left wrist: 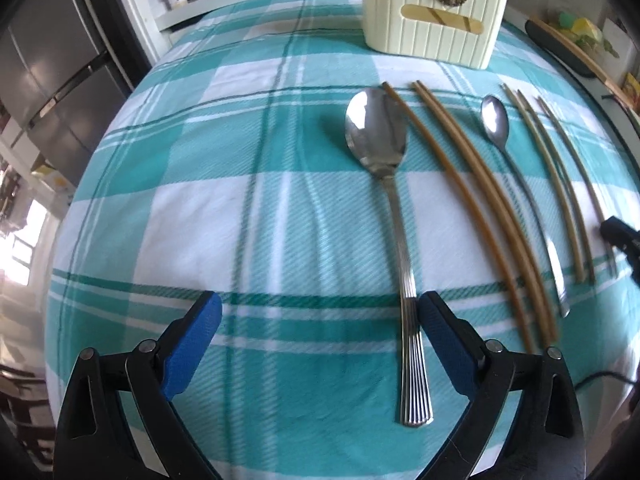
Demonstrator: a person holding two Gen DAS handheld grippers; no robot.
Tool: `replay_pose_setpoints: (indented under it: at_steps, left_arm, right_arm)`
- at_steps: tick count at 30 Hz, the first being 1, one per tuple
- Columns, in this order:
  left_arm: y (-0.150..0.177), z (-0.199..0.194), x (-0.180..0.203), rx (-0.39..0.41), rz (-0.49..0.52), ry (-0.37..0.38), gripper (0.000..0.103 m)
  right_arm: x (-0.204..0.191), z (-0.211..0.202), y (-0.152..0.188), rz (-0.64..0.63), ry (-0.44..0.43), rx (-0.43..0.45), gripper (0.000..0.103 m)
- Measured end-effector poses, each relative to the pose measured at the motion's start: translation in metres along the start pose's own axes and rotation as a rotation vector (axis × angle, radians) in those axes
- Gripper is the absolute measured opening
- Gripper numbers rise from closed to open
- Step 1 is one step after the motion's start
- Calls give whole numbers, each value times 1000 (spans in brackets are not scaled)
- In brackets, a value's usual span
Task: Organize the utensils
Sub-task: 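Grasp the silver spoon with the left gripper while the right gripper grasps a wooden chopstick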
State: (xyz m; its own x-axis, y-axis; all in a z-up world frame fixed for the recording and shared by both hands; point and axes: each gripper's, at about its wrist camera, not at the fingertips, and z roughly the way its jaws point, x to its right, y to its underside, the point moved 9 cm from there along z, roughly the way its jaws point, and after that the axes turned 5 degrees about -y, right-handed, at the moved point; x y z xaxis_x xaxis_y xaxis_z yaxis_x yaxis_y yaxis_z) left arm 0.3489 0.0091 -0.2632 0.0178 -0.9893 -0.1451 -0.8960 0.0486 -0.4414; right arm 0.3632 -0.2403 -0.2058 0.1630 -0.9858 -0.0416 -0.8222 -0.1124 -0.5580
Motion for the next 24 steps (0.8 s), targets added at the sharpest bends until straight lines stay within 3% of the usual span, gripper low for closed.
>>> replay_pose_setpoints:
  at_steps: [5, 9, 12, 15, 17, 24]
  left_arm:
    - [-2, 2, -9, 4, 60, 11, 102]
    - [-7, 6, -7, 16, 96, 44, 103]
    - [-7, 10, -6, -4, 54, 110, 103]
    - [-7, 9, -3, 15, 80, 116, 103]
    - [-10, 11, -2, -15, 81, 126, 103]
    - [-42, 24, 16, -7, 109, 137, 103]
  right_arm:
    - [14, -6, 7, 22, -29, -35, 18]
    - [21, -3, 5, -31, -35, -91, 48]
    - [22, 0, 3, -71, -51, -133, 48]
    - [20, 4, 0, -97, -62, -155, 48]
    - [20, 7, -4, -105, -61, -156, 48]
    - [15, 31, -37, -121, -57, -160, 48]
